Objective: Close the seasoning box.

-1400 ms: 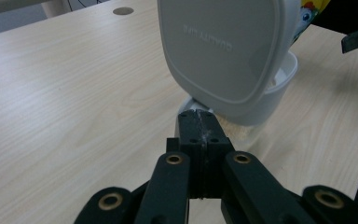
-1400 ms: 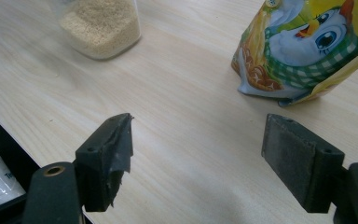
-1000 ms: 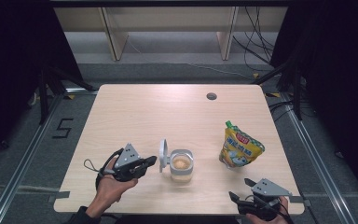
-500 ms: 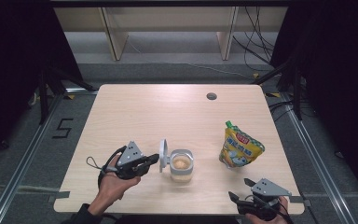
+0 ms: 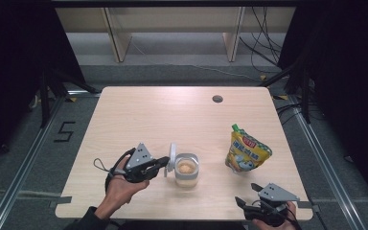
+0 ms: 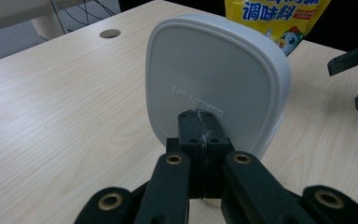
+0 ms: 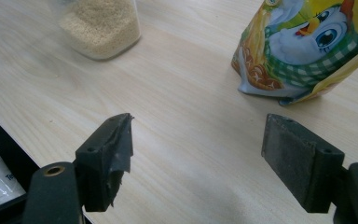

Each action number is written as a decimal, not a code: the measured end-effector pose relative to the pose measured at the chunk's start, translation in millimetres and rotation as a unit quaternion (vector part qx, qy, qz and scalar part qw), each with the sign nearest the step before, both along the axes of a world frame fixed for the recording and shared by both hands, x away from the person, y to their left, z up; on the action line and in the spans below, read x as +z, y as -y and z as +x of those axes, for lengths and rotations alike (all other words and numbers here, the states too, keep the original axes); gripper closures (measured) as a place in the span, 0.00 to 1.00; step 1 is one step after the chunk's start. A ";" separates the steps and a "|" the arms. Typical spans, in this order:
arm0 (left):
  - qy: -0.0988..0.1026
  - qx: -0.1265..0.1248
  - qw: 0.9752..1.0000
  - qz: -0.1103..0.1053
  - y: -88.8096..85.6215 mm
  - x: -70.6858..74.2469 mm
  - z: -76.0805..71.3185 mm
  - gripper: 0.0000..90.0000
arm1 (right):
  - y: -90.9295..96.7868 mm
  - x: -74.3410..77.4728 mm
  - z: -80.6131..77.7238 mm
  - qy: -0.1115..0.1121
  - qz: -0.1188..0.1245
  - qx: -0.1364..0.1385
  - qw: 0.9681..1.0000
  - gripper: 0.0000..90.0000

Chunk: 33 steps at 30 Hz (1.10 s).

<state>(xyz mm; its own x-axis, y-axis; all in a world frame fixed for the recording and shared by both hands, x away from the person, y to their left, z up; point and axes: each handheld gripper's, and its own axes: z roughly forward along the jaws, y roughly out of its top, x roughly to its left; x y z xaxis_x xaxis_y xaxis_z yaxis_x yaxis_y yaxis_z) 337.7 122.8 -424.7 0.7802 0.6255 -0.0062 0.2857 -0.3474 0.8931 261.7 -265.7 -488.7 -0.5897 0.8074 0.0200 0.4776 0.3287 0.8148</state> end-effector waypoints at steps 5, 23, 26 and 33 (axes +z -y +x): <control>0.006 -0.006 1.000 -0.002 7.6 3.1 -1.4 0.99 | 0.1 0.0 -0.1 -0.001 0.003 -0.001 1.000 0.29; -0.015 -0.014 0.999 -0.029 -1.5 8.7 -10.0 0.82 | -1.0 0.3 -1.9 -0.013 0.007 -0.003 1.000 0.29; -0.026 -0.019 0.999 -0.044 -7.1 7.2 -12.1 0.69 | 0.3 -0.6 -0.2 -0.010 0.007 0.001 1.000 0.29; -0.032 -0.012 0.999 -0.036 -19.2 1.5 -21.7 0.55 | 1.7 -2.4 1.5 -0.012 0.007 0.006 1.000 0.29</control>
